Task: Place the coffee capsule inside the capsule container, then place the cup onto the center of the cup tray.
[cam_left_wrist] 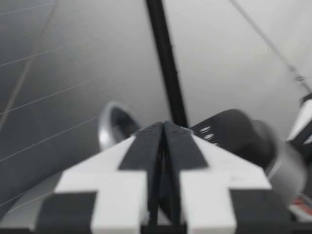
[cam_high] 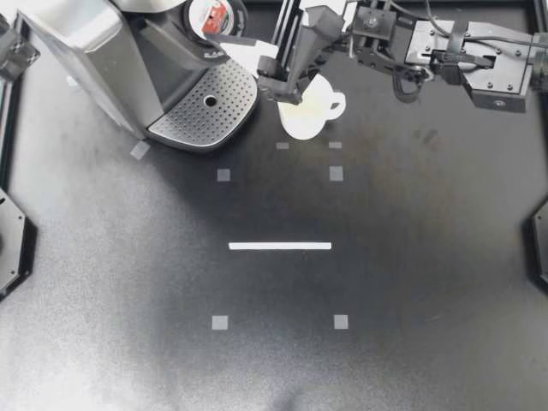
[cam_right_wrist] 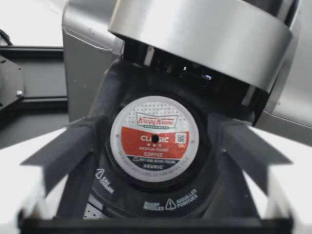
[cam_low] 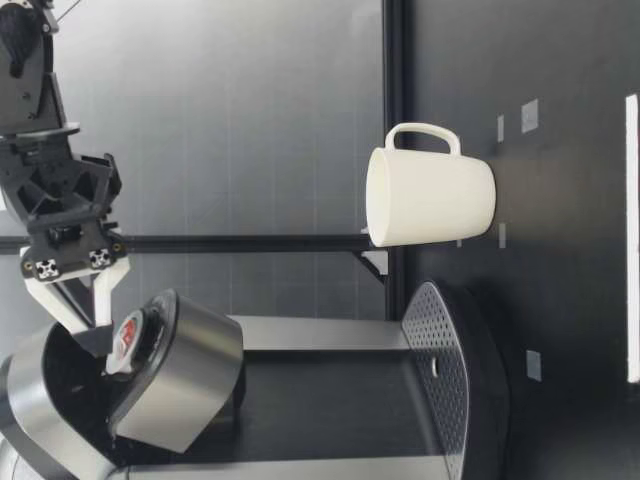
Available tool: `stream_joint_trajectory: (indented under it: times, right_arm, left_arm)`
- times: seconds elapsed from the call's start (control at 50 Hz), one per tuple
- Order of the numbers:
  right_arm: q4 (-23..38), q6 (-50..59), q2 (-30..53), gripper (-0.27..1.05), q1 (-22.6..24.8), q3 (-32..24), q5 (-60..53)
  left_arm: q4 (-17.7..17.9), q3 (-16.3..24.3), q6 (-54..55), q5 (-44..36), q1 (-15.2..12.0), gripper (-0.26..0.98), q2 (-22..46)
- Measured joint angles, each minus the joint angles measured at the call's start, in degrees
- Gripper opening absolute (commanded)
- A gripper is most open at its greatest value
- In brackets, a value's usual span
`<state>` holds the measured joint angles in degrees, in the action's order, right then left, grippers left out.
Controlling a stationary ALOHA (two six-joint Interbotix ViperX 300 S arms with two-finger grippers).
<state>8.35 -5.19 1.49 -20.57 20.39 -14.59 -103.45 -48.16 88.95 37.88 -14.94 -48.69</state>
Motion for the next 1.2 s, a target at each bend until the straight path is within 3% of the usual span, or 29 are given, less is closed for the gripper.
stream_joint_trajectory:
  times: [0.26,0.42,0.62,0.78,1.04,1.2]
  right_arm:
    - [-0.09,0.09,-4.83,0.81,2.72,5.89,-5.54]
    - [-0.79,0.97,-8.26,0.71,3.87,9.40,-8.17]
    - [-1.58,3.96,-11.78,0.57,3.96,13.89,-13.01]
    - [-1.58,4.48,-13.89,0.56,3.96,16.61,-17.49]
    - [-1.58,4.48,-16.17,0.56,3.96,18.81,-18.98]
    - [-1.67,4.48,-16.61,0.56,3.96,19.51,-19.07]
  left_arm:
    - [0.00,-1.76,0.97,13.54,-0.09,0.11,1.32]
    - [0.09,-1.76,3.60,15.03,-3.08,0.11,2.55]
    - [0.00,-1.76,8.09,8.79,-9.67,0.11,4.83]
    - [0.00,-1.49,10.11,3.52,-12.66,0.11,7.56]
    - [0.00,0.62,11.16,-1.32,-13.01,0.11,10.46]
    - [0.00,1.41,12.22,-9.58,-13.27,0.11,9.40]
